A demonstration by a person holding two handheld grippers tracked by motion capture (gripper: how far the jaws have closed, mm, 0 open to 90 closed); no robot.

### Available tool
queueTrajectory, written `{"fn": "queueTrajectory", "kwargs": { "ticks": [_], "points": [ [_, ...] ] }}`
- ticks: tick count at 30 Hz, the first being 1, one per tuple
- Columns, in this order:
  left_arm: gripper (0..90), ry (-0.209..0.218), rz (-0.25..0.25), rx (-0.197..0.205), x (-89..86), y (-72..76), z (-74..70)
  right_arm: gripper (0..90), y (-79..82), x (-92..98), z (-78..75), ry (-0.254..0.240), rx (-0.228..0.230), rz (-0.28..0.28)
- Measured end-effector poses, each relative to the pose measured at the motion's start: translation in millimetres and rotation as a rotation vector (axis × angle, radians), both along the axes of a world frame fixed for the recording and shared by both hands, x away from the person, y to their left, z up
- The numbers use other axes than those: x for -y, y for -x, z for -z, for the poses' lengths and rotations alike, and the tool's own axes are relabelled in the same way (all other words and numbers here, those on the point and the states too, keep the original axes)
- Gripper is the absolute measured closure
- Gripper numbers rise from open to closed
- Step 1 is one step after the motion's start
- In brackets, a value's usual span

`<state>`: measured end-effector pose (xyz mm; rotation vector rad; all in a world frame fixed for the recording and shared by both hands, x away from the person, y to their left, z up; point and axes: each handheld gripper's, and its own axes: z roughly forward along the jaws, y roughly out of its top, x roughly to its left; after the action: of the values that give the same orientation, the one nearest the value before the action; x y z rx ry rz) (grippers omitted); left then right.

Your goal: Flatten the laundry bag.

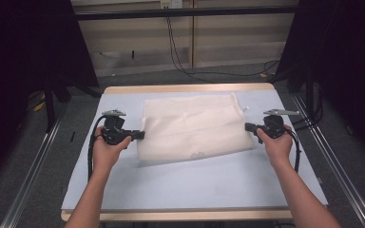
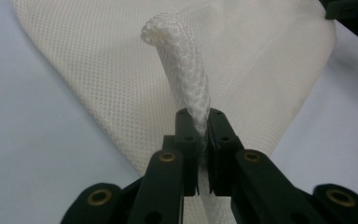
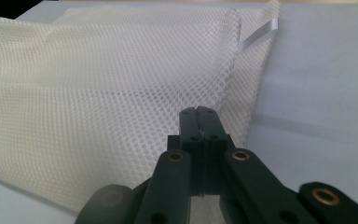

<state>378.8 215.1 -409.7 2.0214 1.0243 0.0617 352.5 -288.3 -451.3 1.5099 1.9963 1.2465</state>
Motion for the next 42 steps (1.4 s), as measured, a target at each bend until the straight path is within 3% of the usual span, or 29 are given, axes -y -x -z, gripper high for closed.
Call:
{"fn": "queueTrajectory", "kwargs": {
  "ticks": [4,9,14,19,25,29,30,31,37,38,39,41,42],
  "points": [
    [85.1,-0.002,-0.006,-0.007,-2.1,7.7,9.0,90.0,13.3,4.0,7.3,0.003,-0.010,-0.005],
    [85.1,0.004,-0.004,-0.008,-0.7,11.7,11.4,89.9,21.8,0.3,6.4,0.068,-0.011,-0.025],
    [85.1,0.021,0.011,-0.008,-3.3,15.0,7.7,90.0,31.4,4.5,0.1,0.054,0.013,-0.031],
    [85.1,0.038,0.016,-0.027,-5.6,19.3,15.7,90.0,45.4,11.4,-2.3,0.050,0.020,-0.062],
    [85.1,0.054,0.012,-0.063,-5.2,26.4,28.0,90.0,65.3,17.3,5.3,0.056,-0.009,-0.105],
    [85.1,0.040,0.019,-0.082,-4.1,33.9,33.9,90.0,79.6,19.0,11.9,0.069,-0.051,-0.133],
    [85.1,0.023,0.018,-0.087,-4.2,35.7,34.6,90.0,83.4,20.0,12.7,0.092,-0.061,-0.126],
    [85.1,0.004,0.017,-0.093,-5.2,38.9,36.6,90.0,89.2,23.3,14.9,0.147,-0.080,-0.129],
    [84.9,0.002,0.020,-0.104,-3.6,42.3,41.4,89.5,101.4,34.2,19.0,0.135,-0.083,-0.114],
    [84.9,-0.002,0.023,-0.103,-3.0,41.3,41.4,85.8,101.4,34.5,17.7,0.113,-0.073,-0.115],
    [84.9,0.003,0.021,-0.101,-1.2,40.3,41.7,70.9,97.0,31.8,13.5,0.081,-0.074,-0.112],
    [84.9,0.000,0.028,-0.100,0.9,38.9,41.8,68.2,94.8,30.5,11.3,0.073,-0.064,-0.111],
    [84.9,-0.003,0.032,-0.098,2.1,37.2,42.2,56.1,87.5,25.9,3.6,0.063,-0.034,-0.088]
  ]
}}
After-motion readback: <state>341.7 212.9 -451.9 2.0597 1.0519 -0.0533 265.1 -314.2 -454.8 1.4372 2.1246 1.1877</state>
